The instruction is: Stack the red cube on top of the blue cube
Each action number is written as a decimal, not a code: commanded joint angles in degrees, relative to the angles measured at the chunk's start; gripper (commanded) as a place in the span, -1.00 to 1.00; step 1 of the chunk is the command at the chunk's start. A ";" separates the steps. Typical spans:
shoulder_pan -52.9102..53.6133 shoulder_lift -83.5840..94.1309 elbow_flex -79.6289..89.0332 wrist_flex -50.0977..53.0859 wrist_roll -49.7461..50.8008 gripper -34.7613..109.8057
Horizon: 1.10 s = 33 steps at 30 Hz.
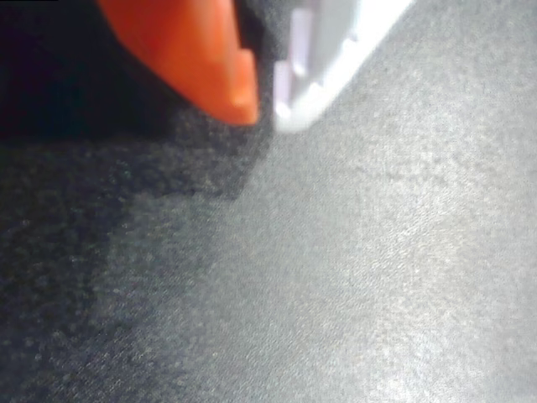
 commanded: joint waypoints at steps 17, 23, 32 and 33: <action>-1.49 -35.42 -29.97 -5.36 -2.11 -0.52; -1.14 -54.49 -46.41 -9.84 -1.93 -0.52; -1.76 -85.08 -74.09 -13.71 -1.85 -0.52; -1.85 -88.59 -77.87 -13.45 -1.85 -0.52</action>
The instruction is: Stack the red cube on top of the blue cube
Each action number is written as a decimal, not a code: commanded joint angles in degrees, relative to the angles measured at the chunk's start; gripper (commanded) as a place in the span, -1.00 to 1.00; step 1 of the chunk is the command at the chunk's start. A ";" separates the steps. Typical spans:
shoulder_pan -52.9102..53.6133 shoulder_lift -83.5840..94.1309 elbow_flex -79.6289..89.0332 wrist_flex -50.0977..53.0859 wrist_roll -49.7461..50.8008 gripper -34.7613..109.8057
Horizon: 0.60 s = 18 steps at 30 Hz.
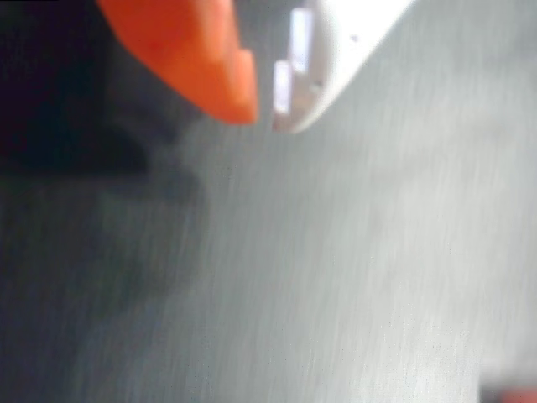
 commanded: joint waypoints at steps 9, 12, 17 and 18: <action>-1.85 -29.62 -38.58 4.83 0.53 -0.52; -2.99 -36.21 -48.43 8.26 0.62 -0.52; -6.94 -42.19 -56.43 11.34 1.67 -0.52; -8.09 -42.45 -56.60 11.34 2.72 -0.52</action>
